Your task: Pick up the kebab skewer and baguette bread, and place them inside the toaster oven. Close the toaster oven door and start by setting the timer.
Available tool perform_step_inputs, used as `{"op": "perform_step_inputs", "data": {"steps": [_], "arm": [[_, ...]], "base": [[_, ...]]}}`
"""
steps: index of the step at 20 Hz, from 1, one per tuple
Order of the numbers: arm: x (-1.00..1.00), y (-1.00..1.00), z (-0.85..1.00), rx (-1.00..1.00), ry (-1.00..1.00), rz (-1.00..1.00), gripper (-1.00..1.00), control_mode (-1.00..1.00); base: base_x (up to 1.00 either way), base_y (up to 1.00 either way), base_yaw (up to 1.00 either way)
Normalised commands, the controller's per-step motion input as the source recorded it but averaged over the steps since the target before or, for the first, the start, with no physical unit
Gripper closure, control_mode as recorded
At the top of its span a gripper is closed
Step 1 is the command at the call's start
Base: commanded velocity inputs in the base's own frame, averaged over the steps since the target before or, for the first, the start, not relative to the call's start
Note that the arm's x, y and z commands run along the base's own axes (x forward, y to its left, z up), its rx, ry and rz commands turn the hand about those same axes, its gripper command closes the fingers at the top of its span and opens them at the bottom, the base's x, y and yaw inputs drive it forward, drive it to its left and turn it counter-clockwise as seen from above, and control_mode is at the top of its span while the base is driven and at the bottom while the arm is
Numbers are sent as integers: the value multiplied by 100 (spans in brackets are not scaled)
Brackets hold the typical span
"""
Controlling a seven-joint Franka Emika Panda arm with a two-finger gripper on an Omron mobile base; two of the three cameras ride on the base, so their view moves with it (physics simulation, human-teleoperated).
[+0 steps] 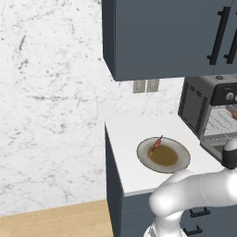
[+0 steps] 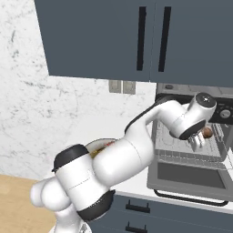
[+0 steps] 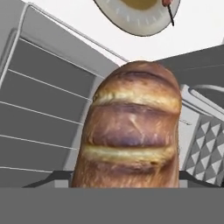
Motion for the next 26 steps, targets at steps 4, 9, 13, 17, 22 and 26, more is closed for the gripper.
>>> {"op": "perform_step_inputs", "data": {"steps": [4, 9, 13, 17, 22, 26], "arm": [[34, -10, -46, -6, 0, 0, 100, -100], [8, -7, -64, -5, -5, 0, 100, -100], [0, 0, -51, -4, -9, 0, 100, -100], [17, 0, -25, -2, -1, 0, 100, -100], [15, 0, -18, -3, 0, 0, 100, -100], [0, -1, -10, -2, 0, 0, -100, -100]], "base": [[0, 0, 0], [0, 0, 0], [0, 0, 0], [0, 0, 0], [0, 0, 0], [0, 0, 0]]}}
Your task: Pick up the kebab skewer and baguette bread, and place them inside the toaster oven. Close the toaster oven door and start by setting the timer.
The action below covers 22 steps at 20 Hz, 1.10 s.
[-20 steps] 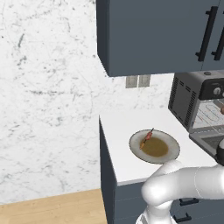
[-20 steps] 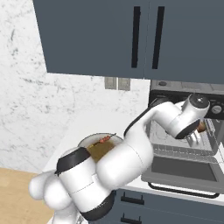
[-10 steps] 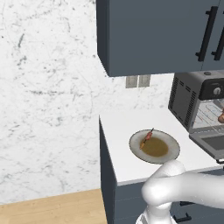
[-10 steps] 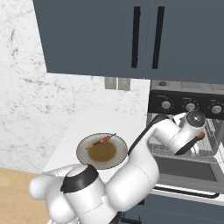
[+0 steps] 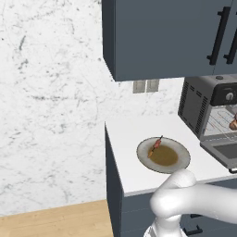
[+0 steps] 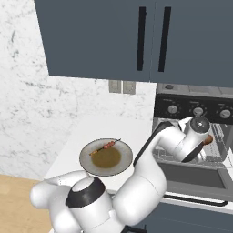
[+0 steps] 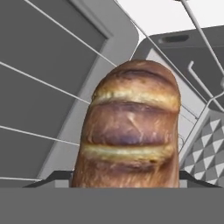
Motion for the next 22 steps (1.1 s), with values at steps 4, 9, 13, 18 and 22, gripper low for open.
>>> {"op": "perform_step_inputs", "data": {"steps": [4, 9, 13, 18, 22], "arm": [[0, -3, -1, 0, 0, 0, -100, -100], [-10, -8, 0, 0, -6, 0, -100, -100], [-31, -22, 0, 0, -16, 0, -100, -100], [-33, -17, 0, 0, -20, 0, -100, -100], [-67, -15, 8, 0, -30, 0, -100, -100]], "base": [[0, 0, 0], [0, 0, 0], [0, 0, 0], [0, 0, 0], [0, 0, 0]]}}
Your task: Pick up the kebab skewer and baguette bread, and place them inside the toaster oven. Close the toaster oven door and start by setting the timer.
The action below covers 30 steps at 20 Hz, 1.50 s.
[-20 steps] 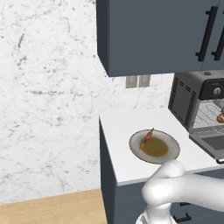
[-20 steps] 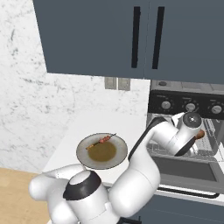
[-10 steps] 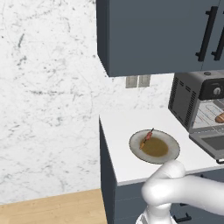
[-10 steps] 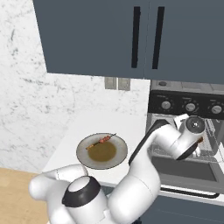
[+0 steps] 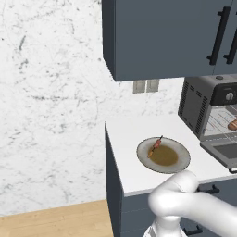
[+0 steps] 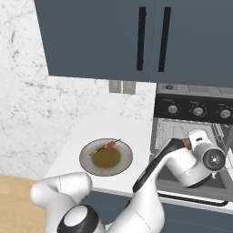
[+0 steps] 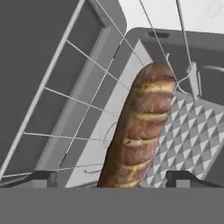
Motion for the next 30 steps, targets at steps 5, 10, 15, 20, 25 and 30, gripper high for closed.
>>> {"op": "perform_step_inputs", "data": {"steps": [5, 10, 15, 20, 25, 30], "arm": [[-100, -1, 42, -1, -28, 4, -100, -100], [-56, 64, 48, -22, 15, 17, -100, -100], [-10, 100, 50, -27, 45, 24, -100, -100], [-12, 100, 16, -2, 26, 1, -100, -100], [0, 100, 0, 0, 31, 0, -100, -100], [0, 100, -19, -2, 24, 0, -100, -100]], "base": [[0, 0, 0], [0, 0, 0], [0, 0, 0], [0, 0, 0], [0, 0, 0], [0, 0, 0]]}}
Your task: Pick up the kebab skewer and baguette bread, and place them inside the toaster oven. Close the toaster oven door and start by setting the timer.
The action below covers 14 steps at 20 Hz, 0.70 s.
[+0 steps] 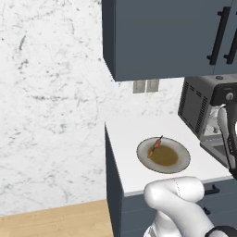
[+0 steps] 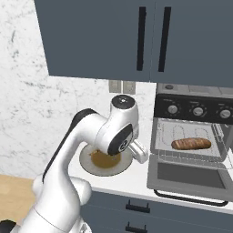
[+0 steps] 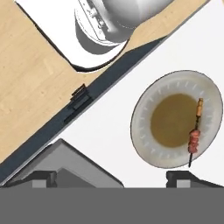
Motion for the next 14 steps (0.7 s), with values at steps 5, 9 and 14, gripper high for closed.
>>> {"op": "perform_step_inputs", "data": {"steps": [5, 9, 14], "arm": [[4, 89, -30, -1, 6, 0, -100, -100], [23, 71, -30, 0, -3, 0, -100, -100], [50, 69, -10, -6, 0, 0, -100, -100]], "base": [[0, 0, 0], [0, 0, 0], [0, 0, 0]]}}
